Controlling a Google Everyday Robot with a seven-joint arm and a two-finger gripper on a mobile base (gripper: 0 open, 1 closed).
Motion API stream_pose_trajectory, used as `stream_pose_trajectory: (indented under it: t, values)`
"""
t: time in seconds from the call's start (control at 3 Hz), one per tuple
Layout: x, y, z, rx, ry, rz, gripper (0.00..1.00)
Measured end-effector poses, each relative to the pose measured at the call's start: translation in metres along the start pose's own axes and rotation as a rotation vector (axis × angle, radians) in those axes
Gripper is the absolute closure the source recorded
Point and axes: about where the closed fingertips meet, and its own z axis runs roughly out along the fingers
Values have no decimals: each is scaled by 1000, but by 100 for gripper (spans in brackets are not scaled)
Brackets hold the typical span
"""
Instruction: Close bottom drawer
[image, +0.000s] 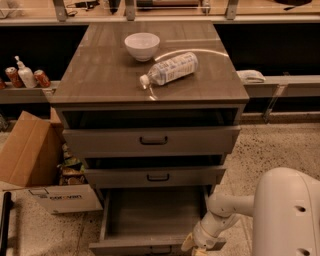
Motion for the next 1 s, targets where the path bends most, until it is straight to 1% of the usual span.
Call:
stream_pose_trajectory:
  t: [0.33, 0.67, 1.0]
  values:
    - [7, -6, 11, -3, 27, 28, 66]
    - [22, -13, 26, 42, 75, 95, 89]
    - [46, -24, 33, 155, 91, 208, 100]
